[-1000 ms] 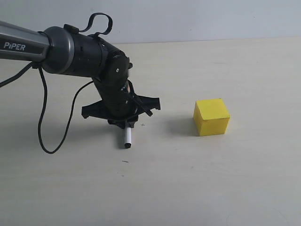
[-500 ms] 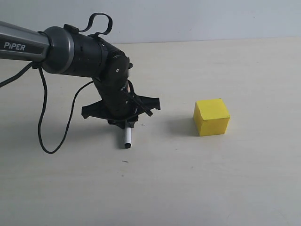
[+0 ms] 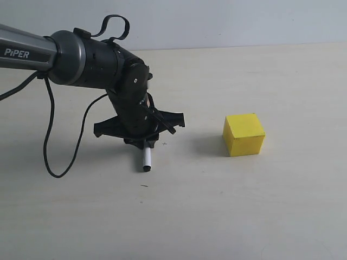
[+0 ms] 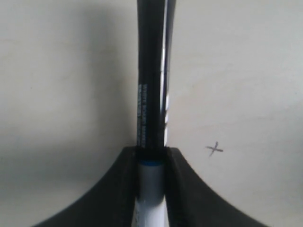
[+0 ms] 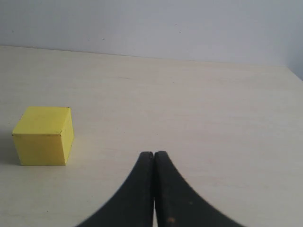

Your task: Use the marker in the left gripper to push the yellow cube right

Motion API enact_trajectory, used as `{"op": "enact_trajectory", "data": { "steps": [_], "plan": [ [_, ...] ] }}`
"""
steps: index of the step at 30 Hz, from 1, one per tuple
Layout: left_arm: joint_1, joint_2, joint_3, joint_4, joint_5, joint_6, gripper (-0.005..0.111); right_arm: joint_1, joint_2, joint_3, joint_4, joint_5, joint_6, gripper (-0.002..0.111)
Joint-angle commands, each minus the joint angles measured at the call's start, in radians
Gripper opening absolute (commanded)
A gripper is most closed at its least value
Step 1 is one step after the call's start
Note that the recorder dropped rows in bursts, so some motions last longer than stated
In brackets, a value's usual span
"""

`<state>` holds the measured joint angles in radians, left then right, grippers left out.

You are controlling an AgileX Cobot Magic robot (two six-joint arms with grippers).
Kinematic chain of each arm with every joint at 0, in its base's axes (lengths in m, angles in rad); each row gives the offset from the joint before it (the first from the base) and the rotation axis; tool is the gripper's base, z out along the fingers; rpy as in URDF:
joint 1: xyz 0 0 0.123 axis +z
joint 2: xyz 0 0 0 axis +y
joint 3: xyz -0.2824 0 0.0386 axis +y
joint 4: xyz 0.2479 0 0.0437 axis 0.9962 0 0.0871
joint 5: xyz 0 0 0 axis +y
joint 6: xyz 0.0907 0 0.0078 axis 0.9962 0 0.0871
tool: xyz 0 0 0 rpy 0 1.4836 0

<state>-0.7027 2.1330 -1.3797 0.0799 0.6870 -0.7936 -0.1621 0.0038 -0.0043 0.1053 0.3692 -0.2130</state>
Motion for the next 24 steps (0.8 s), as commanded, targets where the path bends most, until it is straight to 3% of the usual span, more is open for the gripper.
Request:
{"op": "enact_trajectory", "data": {
  "steps": [1,6,9,11,14,16,24],
  "plan": [
    [0.005,0.006,-0.003,-0.011,0.025,0.008,0.0,0.0,-0.004,0.004,-0.001,-0.012,-0.001,0.0],
    [0.005,0.006,-0.003,-0.011,0.042,0.031,0.001,0.0,-0.004,0.004,-0.001,-0.012,-0.001,0.0],
    [0.005,0.006,-0.003,-0.011,0.042,0.031,0.009,0.0,-0.004,0.004,-0.001,-0.012,-0.001,0.0],
    [0.005,0.006,-0.003,-0.009,0.038,0.031,0.02,0.0,-0.004,0.004,-0.001,-0.012,-0.001,0.0],
    [0.005,0.006,-0.003,-0.007,0.029,0.035,0.055,0.0,-0.004,0.004,-0.001,-0.012,-0.001,0.0],
    [0.005,0.004,-0.003,-0.005,0.018,0.05,0.066,0.0,-0.004,0.004,-0.001,-0.012,-0.001,0.0],
    [0.009,-0.116,-0.045,0.102,0.03,0.125,0.067,0.0,-0.004,0.004,-0.001,-0.012,-0.001,0.0]
  ]
}}
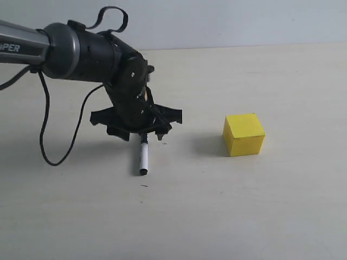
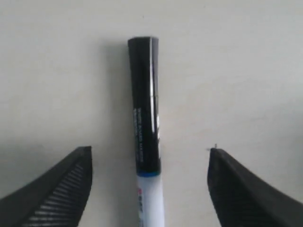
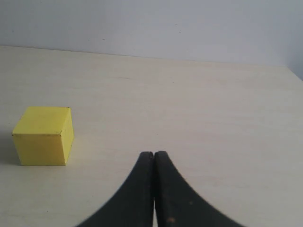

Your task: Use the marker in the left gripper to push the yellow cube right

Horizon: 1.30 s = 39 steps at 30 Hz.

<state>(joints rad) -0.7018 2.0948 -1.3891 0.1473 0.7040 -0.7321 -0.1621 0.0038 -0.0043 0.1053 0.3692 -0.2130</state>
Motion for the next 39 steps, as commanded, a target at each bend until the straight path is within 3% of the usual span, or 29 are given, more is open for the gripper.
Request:
{"op": "enact_trajectory", "data": {
  "steps": [1,4,6,8,12,15,20,25,28,32,39],
  "plan": [
    [0.009,-0.116,-0.053,0.035,0.023,0.101,0.067,0.0,-0.004,0.004,-0.001,-0.012,-0.001,0.0],
    [0.009,-0.22,-0.073,0.019,0.015,0.278,0.059,0.0,-0.004,0.004,-0.001,-0.012,-0.001,0.0],
    [-0.005,-0.272,-0.067,-0.047,0.008,0.485,0.038,0.0,-0.004,0.004,-0.001,-0.012,-0.001,0.0],
    [-0.009,-0.324,-0.038,-0.105,0.008,0.58,0.002,0.0,-0.004,0.004,-0.001,-0.012,-0.001,0.0],
    [-0.001,-0.418,0.059,-0.101,-0.092,0.594,0.002,0.0,-0.004,0.004,-0.001,-0.012,-0.001,0.0],
    [0.005,-0.498,0.201,-0.105,-0.293,0.59,0.002,0.0,-0.004,0.004,-0.001,-0.012,-0.001,0.0],
    [0.003,-0.66,0.473,-0.112,-0.74,0.568,0.002,0.0,-0.004,0.004,-0.001,-0.012,-0.001,0.0],
    [0.005,-0.818,0.69,-0.106,-0.971,0.615,0.002,0.0,-0.004,0.004,-0.001,-0.012,-0.001,0.0],
    [0.005,-0.918,0.775,-0.106,-1.037,0.65,0.002,0.0,-0.004,0.004,-0.001,-0.012,-0.001,0.0],
    [0.005,-1.021,0.843,-0.106,-1.029,0.677,0.002,0.0,-0.004,0.004,-0.001,-0.012,-0.001,0.0],
    [0.005,-1.086,0.874,-0.106,-1.014,0.677,0.002,0.0,-0.004,0.004,-0.001,-0.012,-0.001,0.0]
  ]
}}
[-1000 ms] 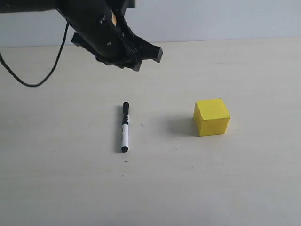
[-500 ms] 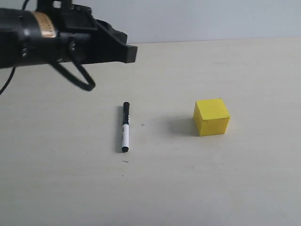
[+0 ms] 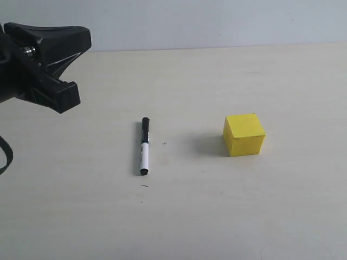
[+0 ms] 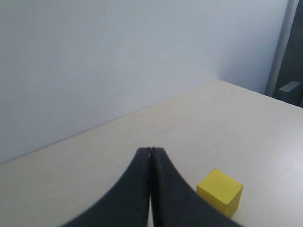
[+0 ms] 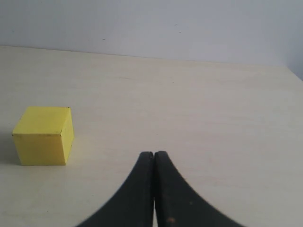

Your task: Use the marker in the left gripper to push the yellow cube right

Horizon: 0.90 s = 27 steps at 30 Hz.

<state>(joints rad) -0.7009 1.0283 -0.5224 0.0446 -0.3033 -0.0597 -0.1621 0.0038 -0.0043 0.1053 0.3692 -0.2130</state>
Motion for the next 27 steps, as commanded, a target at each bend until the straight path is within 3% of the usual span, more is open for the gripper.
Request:
{"op": "enact_trajectory", "data": {
  "steps": [1,27],
  "plan": [
    [0.004,-0.02,0.008,-0.003,-0.007,0.005,0.002,0.0,-0.004,0.004,-0.001,-0.012,-0.001,0.0],
    [0.004,-0.055,0.008,0.004,-0.006,0.012,0.002,0.0,-0.004,0.004,-0.001,-0.012,-0.002,0.0]
  ]
}}
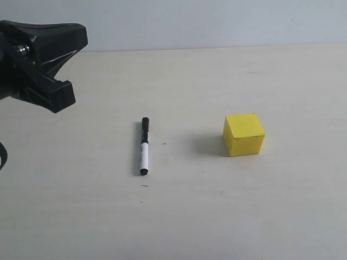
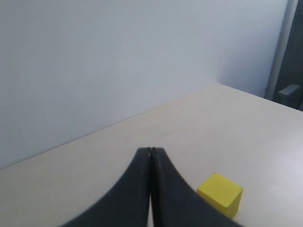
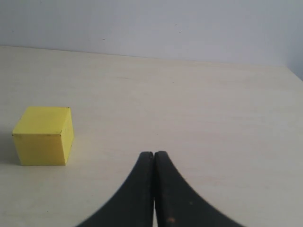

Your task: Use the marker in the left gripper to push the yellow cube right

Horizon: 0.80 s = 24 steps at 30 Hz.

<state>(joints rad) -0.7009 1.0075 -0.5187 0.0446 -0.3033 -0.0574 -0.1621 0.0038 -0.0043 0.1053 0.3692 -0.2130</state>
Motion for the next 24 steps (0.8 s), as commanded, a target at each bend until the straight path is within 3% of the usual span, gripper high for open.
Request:
{"op": "enact_trajectory", "data": {
  "steps": [1,4,7,11,24],
  "plan": [
    [0.004,-0.05,0.004,0.008,-0.006,0.029,0.002,0.0,-0.004,0.004,-0.001,-0.012,-0.002,0.0],
    [0.004,-0.124,0.004,0.016,0.057,0.057,0.002,0.0,-0.004,0.004,-0.001,-0.012,-0.002,0.0],
    [0.015,-0.209,0.004,0.025,0.248,0.057,0.002,0.0,-0.004,0.004,-0.001,-0.012,-0.002,0.0],
    [0.081,-0.339,0.024,0.025,0.432,0.016,0.002,0.0,-0.004,0.004,-0.001,-0.012,-0.002,0.0],
    [0.366,-0.845,0.326,0.025,0.437,0.0,0.002,0.0,-0.004,0.004,-0.001,-0.012,-0.002,0.0]
  ]
}}
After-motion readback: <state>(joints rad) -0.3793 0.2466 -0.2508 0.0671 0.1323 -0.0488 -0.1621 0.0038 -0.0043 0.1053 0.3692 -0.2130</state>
